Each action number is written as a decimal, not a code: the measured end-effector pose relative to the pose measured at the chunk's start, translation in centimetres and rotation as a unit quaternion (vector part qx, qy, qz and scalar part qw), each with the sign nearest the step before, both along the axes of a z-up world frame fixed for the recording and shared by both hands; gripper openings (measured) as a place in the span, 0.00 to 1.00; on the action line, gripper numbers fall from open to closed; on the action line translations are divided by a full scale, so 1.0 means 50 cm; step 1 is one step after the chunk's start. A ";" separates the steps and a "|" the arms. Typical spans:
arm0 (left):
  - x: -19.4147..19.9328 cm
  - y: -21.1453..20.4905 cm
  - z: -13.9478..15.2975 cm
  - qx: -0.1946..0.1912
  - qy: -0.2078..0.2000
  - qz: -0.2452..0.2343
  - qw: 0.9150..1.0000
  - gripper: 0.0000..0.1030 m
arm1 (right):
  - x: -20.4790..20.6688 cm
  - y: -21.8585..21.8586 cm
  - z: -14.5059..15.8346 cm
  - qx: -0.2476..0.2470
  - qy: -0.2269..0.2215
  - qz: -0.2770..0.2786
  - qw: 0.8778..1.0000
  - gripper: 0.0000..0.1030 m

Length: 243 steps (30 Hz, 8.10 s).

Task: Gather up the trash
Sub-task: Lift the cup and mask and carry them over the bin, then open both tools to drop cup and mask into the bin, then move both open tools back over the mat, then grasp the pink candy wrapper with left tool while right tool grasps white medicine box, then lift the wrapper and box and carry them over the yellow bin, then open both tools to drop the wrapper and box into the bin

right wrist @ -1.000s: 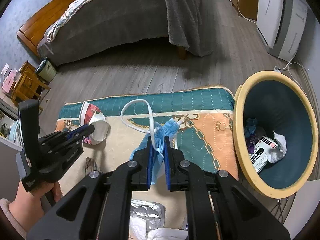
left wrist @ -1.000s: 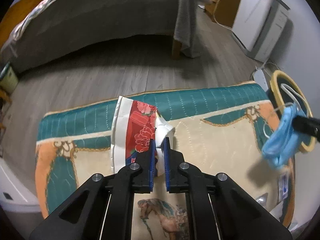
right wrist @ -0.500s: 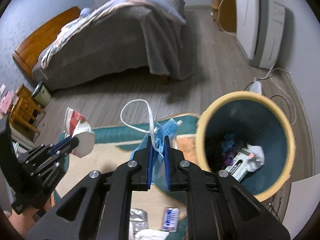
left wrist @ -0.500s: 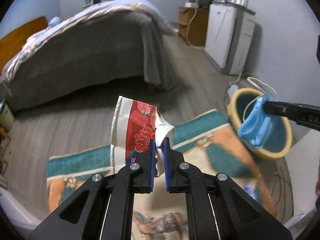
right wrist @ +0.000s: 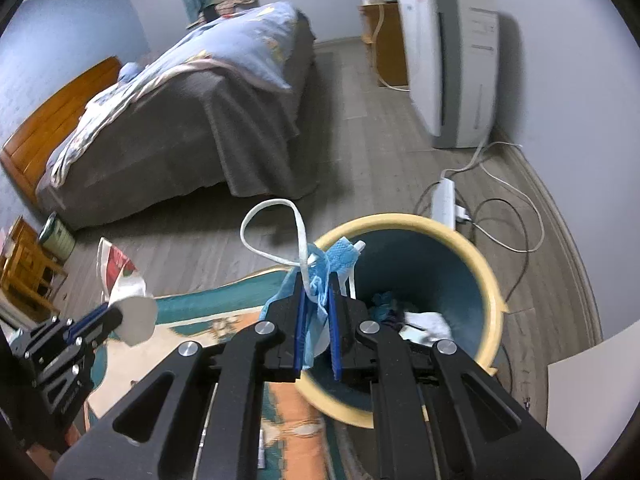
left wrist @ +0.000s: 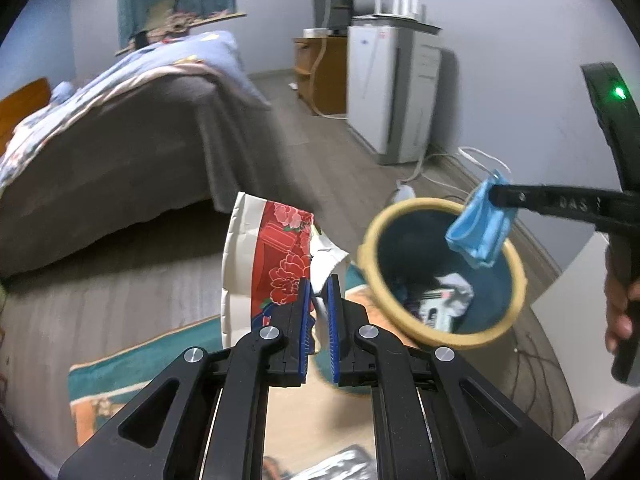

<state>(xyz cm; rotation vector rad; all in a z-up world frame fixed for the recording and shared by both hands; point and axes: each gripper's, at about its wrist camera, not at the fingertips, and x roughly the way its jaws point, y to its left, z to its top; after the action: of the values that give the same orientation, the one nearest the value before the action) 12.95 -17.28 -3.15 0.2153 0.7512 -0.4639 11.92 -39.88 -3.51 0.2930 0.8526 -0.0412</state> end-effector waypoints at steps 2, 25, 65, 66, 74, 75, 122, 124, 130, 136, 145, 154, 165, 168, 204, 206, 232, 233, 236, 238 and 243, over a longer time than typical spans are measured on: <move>-0.007 -0.034 -0.008 0.003 0.001 -0.016 1.000 0.09 | -0.003 -0.025 -0.002 0.000 0.000 -0.011 1.000 0.09; 0.025 -0.274 -0.188 0.067 0.047 -0.140 0.987 0.14 | 0.019 -0.167 -0.139 0.053 0.068 -0.077 0.993 0.15; -0.205 0.171 0.007 0.017 -0.005 0.080 0.997 0.95 | -0.133 0.108 -0.050 -0.032 0.062 -0.003 0.998 0.94; -0.211 0.181 0.005 0.017 -0.003 0.084 0.996 0.95 | -0.135 0.126 -0.057 -0.036 0.070 0.004 0.997 0.94; -0.224 0.262 -0.077 0.033 0.056 0.112 0.992 0.95 | -0.138 0.232 -0.142 -0.018 0.140 0.024 0.990 0.94; -0.224 0.271 -0.087 0.026 0.069 0.114 0.991 0.95 | -0.137 0.248 -0.146 -0.038 0.143 0.030 0.989 0.94; -0.265 0.188 -0.232 0.053 0.259 -0.036 0.964 0.32 | -0.102 0.338 -0.271 -0.087 0.229 0.110 0.963 0.30; -0.271 0.178 -0.232 0.046 0.258 -0.042 0.964 0.65 | -0.105 0.341 -0.266 -0.086 0.227 0.110 0.964 0.30; -0.293 0.133 -0.253 0.083 0.257 -0.067 0.961 0.66 | -0.107 0.333 -0.258 -0.084 0.225 0.102 0.965 0.30; -0.307 0.109 -0.292 0.115 0.275 -0.090 0.950 0.11 | -0.103 0.317 -0.251 -0.069 0.217 0.096 0.969 0.30; -0.267 0.138 -0.170 0.069 0.201 -0.053 0.976 0.09 | -0.095 0.303 -0.170 -0.044 0.160 0.094 0.982 0.30; -0.206 0.142 -0.049 0.043 0.115 -0.007 0.992 0.09 | -0.085 0.271 -0.074 -0.059 0.086 0.095 0.990 0.30; -0.133 0.100 -0.008 0.019 0.064 0.002 0.998 0.09 | -0.068 0.173 -0.022 -0.073 0.038 0.069 0.994 0.30; -0.114 0.080 -0.015 0.018 0.061 -0.003 0.998 0.09 | -0.061 0.143 -0.012 -0.063 0.030 0.058 0.996 0.30; -0.005 -0.217 -0.099 -0.006 0.035 -0.109 0.993 0.09 | -0.006 -0.132 -0.092 -0.082 0.044 -0.041 0.995 0.30; -0.001 -0.220 -0.104 -0.016 0.032 -0.109 0.993 0.09 | -0.010 -0.130 -0.091 -0.087 0.040 -0.040 0.995 0.30; 0.034 -0.228 -0.141 -0.022 -0.004 -0.102 0.995 0.48 | -0.007 -0.129 -0.109 -0.074 0.000 -0.049 0.996 0.33; 0.034 -0.226 -0.138 -0.025 -0.009 -0.099 0.995 0.52 | -0.009 -0.133 -0.106 -0.068 -0.004 -0.052 0.996 0.38; 0.034 -0.222 -0.136 -0.029 -0.013 -0.095 0.995 0.67 | -0.012 -0.136 -0.105 -0.066 -0.007 -0.057 0.996 0.47; 0.035 -0.223 -0.138 -0.024 -0.012 -0.093 0.995 0.72 | -0.012 -0.137 -0.105 -0.065 -0.005 -0.058 0.996 0.48; 0.034 -0.220 -0.137 -0.012 -0.026 -0.076 0.997 0.92 | -0.012 -0.146 -0.098 -0.055 -0.007 -0.073 0.996 0.69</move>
<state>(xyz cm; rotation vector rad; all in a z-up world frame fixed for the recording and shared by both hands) 14.64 -28.26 -10.02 0.2619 0.6803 -0.6096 11.30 -47.20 -8.40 0.2522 0.8117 -0.2209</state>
